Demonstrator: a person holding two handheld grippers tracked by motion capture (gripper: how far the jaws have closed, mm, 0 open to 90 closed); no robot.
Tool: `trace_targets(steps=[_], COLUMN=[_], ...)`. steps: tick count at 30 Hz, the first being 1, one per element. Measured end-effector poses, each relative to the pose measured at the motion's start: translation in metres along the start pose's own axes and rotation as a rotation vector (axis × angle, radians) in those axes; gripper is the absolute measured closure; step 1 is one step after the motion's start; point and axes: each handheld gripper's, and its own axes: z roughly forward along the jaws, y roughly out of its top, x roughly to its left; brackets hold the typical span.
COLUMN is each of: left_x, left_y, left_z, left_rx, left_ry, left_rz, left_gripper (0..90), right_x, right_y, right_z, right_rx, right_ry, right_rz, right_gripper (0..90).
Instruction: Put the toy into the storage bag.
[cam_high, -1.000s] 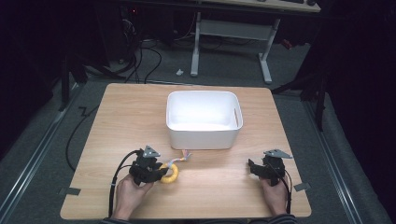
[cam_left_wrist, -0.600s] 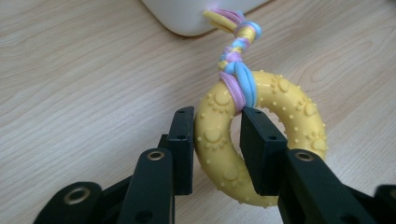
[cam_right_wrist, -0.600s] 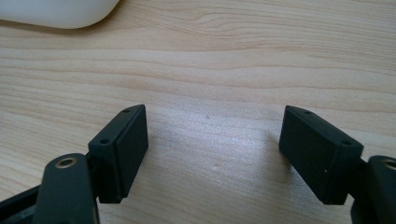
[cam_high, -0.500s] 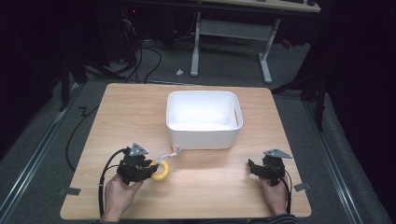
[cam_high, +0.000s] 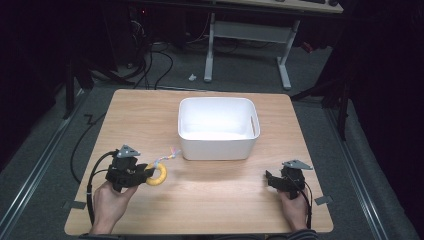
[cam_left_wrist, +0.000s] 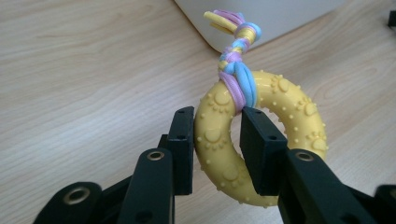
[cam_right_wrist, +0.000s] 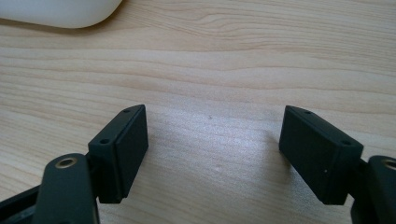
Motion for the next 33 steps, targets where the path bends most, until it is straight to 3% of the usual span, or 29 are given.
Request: trace_targets(steps=[12, 33], left_x=[0.009, 0.011], left_y=[0.01, 0.046], left_z=[-0.021, -0.034], left_rx=[-0.062, -0.091], left_ry=[-0.016, -0.024], left_rz=[-0.048, -0.056], left_gripper=[66.2, 66.2], right_x=[0.0, 0.0], right_y=[0.0, 0.0], right_z=[0.0, 0.0], right_rx=[0.001, 0.0], right_ry=[0.0, -0.001], right_rz=[0.0, 0.0], right_gripper=[24.0, 23.9])
